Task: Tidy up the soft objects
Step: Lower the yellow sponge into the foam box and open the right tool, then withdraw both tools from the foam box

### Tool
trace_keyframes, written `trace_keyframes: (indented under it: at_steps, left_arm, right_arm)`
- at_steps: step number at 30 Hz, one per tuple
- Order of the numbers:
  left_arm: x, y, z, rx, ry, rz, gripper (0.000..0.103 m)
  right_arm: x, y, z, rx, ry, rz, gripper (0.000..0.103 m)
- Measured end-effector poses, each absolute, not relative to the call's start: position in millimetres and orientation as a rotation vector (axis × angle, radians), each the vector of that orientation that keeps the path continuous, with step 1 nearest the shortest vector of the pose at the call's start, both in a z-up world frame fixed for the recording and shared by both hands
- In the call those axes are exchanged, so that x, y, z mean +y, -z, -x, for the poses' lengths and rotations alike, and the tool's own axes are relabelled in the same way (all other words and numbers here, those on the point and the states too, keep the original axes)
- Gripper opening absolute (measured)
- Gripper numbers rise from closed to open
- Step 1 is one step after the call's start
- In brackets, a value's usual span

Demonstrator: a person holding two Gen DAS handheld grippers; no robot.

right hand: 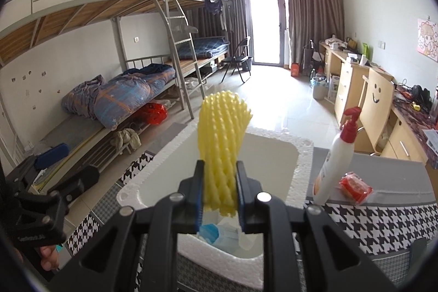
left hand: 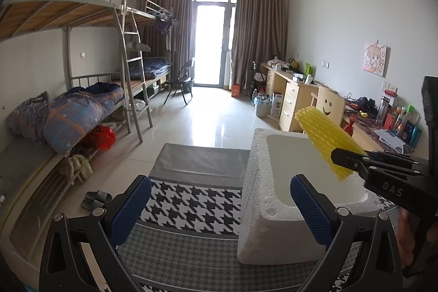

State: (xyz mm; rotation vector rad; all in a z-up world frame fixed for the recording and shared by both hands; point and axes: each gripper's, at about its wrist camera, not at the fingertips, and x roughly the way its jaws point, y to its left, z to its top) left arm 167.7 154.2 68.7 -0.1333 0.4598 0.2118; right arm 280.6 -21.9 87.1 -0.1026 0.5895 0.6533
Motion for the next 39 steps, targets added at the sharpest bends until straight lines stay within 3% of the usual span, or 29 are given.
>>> trace_keyframes:
  at_steps: [25, 28, 31, 36, 39]
  left_arm:
    - [172.8, -58.6, -155.2, 0.474, -0.249, 0.163, 0.102]
    - [173.0, -57.2, -155.6, 0.475, -0.242, 0.166, 0.102]
    - [173.2, -56.4, -157.1, 0.474, -0.236, 0.167, 0.102]
    - [172.1, -55.8, -156.6, 0.474, -0.235, 0.170, 0.102]
    - [172.0, -55.5, -156.4, 0.474, -0.233, 0.171, 0.102]
  right_arm:
    - [-2.8, -62.7, -301.4, 0.725, -0.653, 0.100, 0.025]
    - [-3.2, -62.2, -305.3, 0.735, -0.642, 0.091, 0.035]
    - [-1.5, -61.6, -304.4, 0.726, -0.631, 0.100, 0.059]
    - [-1.5, -64.5, -300.8, 0.702, -0.626, 0.115, 0.070]
    - [-1.5, -64.4, -298.5, 0.698, -0.628, 0.122, 0.070]
